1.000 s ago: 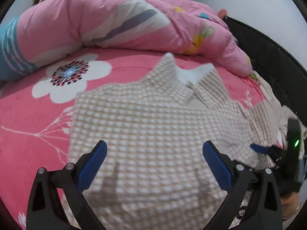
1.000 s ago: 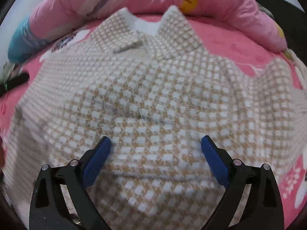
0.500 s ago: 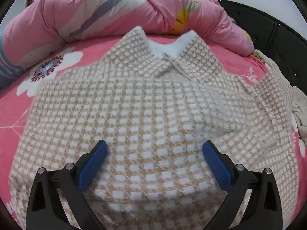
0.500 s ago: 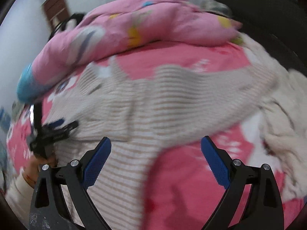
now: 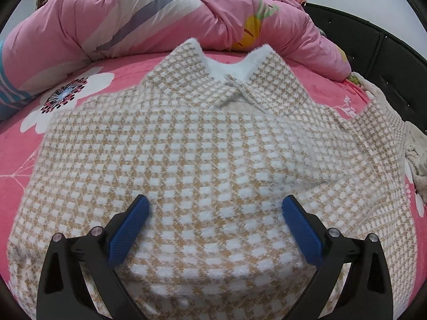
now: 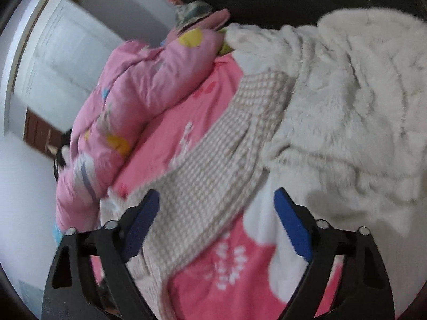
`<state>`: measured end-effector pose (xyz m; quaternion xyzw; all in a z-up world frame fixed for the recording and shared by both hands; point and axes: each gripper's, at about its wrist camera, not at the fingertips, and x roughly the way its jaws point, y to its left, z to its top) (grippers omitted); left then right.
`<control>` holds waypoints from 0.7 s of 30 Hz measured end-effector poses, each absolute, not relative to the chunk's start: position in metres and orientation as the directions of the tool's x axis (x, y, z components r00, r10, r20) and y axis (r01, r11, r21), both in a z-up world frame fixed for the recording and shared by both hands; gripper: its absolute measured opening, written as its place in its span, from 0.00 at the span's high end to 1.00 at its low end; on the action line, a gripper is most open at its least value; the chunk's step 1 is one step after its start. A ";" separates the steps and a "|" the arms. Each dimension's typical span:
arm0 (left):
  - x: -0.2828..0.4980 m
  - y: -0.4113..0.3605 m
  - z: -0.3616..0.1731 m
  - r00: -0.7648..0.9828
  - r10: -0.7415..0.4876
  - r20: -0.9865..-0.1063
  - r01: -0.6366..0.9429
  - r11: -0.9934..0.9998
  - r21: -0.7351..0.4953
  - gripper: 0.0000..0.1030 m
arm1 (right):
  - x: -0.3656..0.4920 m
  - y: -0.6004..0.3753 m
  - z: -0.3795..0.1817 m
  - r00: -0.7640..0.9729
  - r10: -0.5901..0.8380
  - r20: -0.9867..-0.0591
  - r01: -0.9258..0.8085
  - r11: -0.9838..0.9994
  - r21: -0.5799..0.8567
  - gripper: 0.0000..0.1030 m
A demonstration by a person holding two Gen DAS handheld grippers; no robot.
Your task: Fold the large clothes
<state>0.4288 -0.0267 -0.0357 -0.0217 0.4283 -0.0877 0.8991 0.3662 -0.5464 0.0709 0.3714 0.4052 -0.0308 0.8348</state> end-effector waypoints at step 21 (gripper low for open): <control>0.429 -0.026 -0.036 0.619 -0.182 -0.764 0.142 0.983 -0.119 0.05 | 0.462 -0.623 0.010 0.644 0.061 -0.763 0.531 0.683 0.502 0.67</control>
